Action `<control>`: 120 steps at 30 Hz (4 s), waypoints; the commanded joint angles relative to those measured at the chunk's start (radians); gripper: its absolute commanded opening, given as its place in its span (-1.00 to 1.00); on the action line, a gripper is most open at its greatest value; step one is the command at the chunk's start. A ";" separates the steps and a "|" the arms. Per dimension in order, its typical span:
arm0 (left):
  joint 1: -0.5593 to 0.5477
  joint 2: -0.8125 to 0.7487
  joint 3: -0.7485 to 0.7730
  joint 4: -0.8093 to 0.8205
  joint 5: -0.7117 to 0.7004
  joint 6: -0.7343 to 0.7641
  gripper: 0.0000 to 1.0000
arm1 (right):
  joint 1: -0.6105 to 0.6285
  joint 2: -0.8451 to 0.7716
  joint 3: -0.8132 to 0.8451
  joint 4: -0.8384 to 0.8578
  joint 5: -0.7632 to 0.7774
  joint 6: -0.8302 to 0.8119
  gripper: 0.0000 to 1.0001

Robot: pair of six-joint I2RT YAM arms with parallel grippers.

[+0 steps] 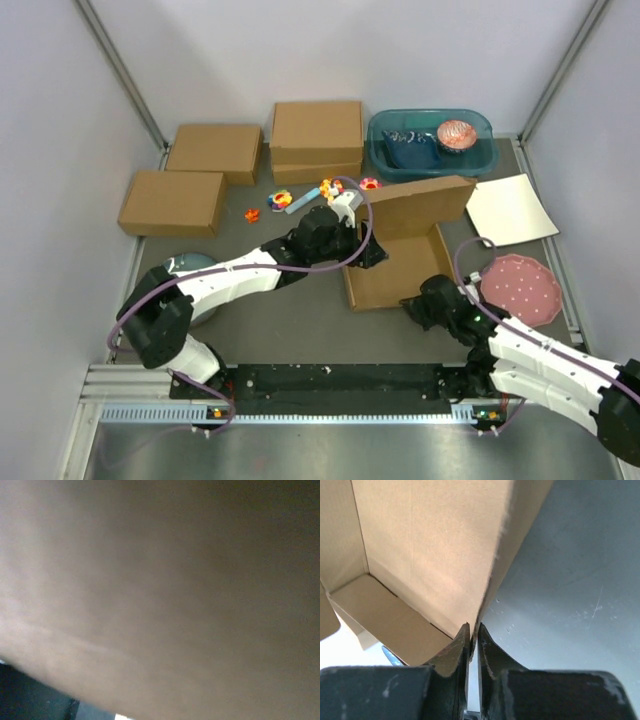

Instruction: Fold the paper box

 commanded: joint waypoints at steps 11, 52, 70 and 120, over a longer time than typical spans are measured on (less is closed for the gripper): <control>0.119 0.040 0.141 -0.094 0.013 0.009 0.32 | 0.119 -0.090 0.195 -0.262 0.057 -0.351 0.10; 0.036 -0.260 -0.228 -0.079 0.027 -0.023 0.30 | -0.143 0.577 0.836 -0.018 0.349 -1.190 0.09; 0.416 -0.356 -0.049 -0.402 -0.373 0.023 0.48 | 0.019 0.115 0.735 -0.069 0.295 -1.207 0.12; 0.488 0.818 1.013 -0.767 -0.118 0.732 0.36 | 0.039 -0.208 0.586 -0.215 0.060 -1.262 0.15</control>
